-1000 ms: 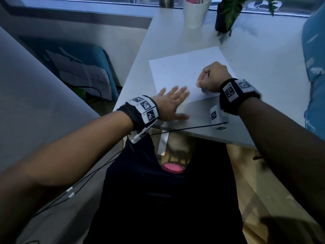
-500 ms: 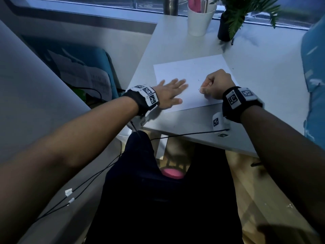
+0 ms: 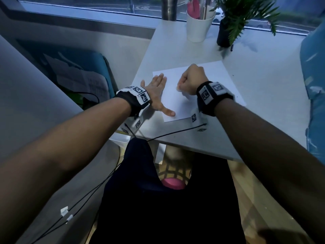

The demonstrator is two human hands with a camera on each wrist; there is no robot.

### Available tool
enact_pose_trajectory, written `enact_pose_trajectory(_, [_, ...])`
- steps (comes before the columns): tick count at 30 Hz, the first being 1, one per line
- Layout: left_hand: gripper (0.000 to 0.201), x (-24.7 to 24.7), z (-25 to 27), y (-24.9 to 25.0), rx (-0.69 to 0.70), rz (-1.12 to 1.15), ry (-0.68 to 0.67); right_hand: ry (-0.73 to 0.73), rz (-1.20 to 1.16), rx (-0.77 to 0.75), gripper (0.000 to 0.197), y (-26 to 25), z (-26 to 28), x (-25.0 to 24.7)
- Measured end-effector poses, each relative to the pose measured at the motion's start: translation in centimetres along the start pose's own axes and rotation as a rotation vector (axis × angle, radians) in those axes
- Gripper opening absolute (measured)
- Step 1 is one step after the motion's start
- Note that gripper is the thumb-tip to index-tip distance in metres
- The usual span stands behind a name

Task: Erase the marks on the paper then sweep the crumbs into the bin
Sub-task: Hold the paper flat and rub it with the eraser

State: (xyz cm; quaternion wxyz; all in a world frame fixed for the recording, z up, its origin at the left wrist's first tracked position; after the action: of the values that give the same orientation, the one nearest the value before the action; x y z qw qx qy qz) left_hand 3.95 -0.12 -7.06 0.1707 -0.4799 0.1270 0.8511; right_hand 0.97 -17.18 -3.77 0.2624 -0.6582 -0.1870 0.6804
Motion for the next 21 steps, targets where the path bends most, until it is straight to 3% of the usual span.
enact_pose_trajectory(3, [0.155,0.1,-0.1,-0.1,0.005,0.005,0.012,0.014,0.081,-0.066,0.017,-0.1,-0.5,2.3])
enact_pose_trajectory(6, [0.154,0.0,0.0,-0.1,0.008,0.019,0.011,-0.199,0.191,-0.186,0.022,-1.4,1.0,3.4])
enact_pose_trajectory(10, [0.156,-0.1,0.1,0.1,0.003,-0.010,0.004,-0.041,0.161,-0.041,0.028,0.1,-0.5,1.3])
enact_pose_trajectory(12, [0.155,-0.1,0.1,0.0,0.008,-0.002,0.008,-0.084,0.170,-0.124,0.036,-0.9,0.9,2.0])
enact_pose_trajectory(15, [0.154,0.0,0.0,-0.1,0.019,0.005,0.017,-0.264,0.182,-0.227,0.015,-2.3,3.6,2.3])
enact_pose_trajectory(16, [0.155,0.0,0.0,-0.1,0.021,0.004,0.016,-0.246,0.186,-0.231,0.013,-2.1,3.8,1.7])
enact_pose_trajectory(21, [0.156,0.3,-0.2,-0.4,0.035,-0.004,0.029,-0.043,0.177,0.043,0.018,3.2,2.9,-1.5])
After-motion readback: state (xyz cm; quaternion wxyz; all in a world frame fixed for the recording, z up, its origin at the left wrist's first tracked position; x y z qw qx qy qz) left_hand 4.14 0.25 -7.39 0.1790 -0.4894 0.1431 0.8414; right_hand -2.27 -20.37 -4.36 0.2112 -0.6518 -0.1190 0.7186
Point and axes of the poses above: each hand's wrist, its own z-axis away from the middle knuckle, its own x-axis out of the palm, y = z × x, the point moved 1 cm from there along -z, towards the middle knuckle, and after that the axes turned 7 degrees about -x, right-handed, at the moved point
